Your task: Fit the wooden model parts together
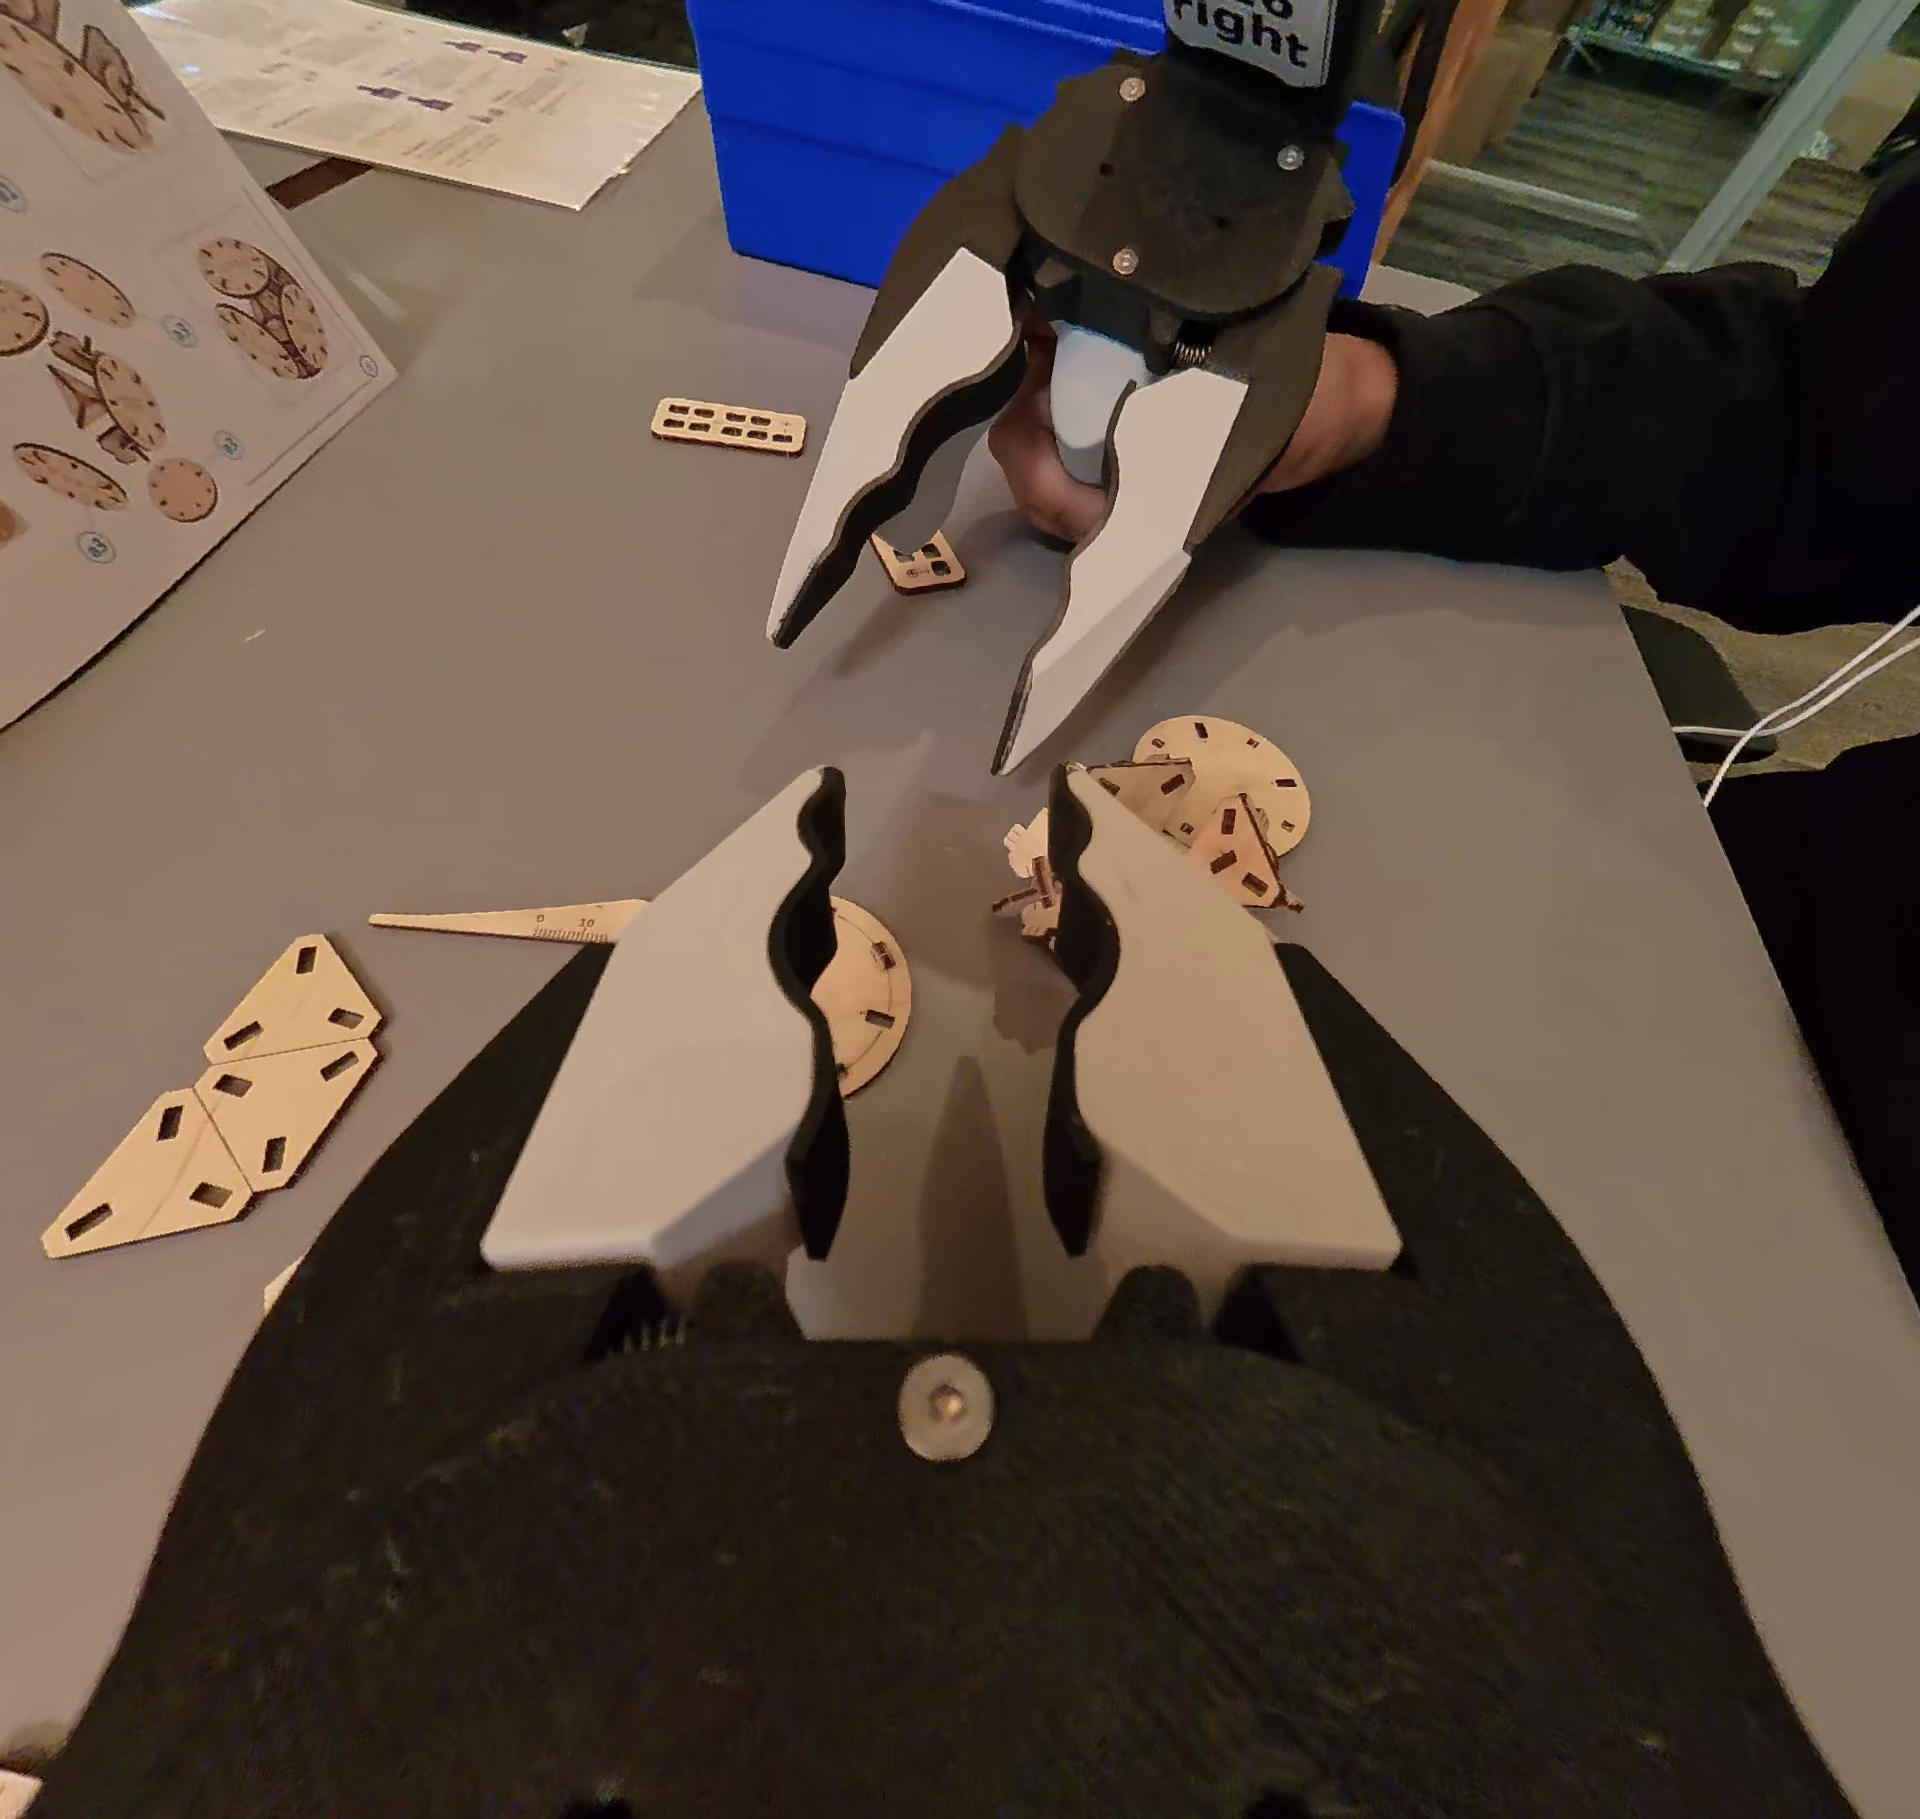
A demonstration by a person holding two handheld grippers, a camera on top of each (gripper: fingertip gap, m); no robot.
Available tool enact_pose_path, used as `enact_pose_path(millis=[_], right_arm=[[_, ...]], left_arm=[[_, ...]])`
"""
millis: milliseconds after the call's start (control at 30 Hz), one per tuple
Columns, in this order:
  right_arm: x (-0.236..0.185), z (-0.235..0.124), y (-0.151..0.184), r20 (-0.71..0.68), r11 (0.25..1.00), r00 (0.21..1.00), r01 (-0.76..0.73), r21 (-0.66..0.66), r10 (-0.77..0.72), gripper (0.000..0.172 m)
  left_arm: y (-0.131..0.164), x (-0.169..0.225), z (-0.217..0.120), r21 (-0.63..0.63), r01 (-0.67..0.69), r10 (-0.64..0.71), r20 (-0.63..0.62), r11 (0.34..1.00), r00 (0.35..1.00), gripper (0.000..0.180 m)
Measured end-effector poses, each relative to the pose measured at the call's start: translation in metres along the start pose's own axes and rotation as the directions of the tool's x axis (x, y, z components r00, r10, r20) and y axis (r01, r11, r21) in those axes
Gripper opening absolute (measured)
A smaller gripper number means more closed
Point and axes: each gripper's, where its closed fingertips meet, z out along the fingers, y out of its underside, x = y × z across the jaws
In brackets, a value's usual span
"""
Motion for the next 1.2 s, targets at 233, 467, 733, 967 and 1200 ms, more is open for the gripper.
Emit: enact_pose_path(millis=[233, 467, 733, 967, 1200], right_arm=[[0.001, 0.001, 0.001, -0.009, 1.0, 1.0, 0.002, -0.008, -0.002, 0.059], [0.001, 0.002, 0.002, -0.013, 1.0, 1.0, 0.002, -0.02, -0.002, 0.059], [0.002, -0.008, -0.009, 0.029, 0.996, 0.999, -0.046, 0.072, 0.044, 0.062], [0.003, -0.009, -0.009, 0.038, 0.995, 0.998, -0.061, 0.076, 0.059, 0.06], [0.001, -0.006, -0.007, 0.045, 0.997, 0.998, -0.057, 0.058, 0.054, 0.06]], left_arm=[[0.001, 0.0, 0.001, -0.008, -0.002, 0.002, 0.005, 1.0, 1.0, 0.037], [0.004, 0.0, 0.003, -0.031, -0.012, 0.012, 0.013, 0.999, 1.0, 0.04], [-0.001, 0.013, -0.004, 0.018, 0.003, -0.001, -0.094, 1.0, 0.996, 0.05], [0.009, 0.004, -0.001, -0.056, -0.007, 0.005, -0.03, 0.998, 1.0, 0.045], [0.017, -0.025, -0.016, -0.133, -0.02, 0.038, 0.137, 0.991, 0.99, 0.039]])
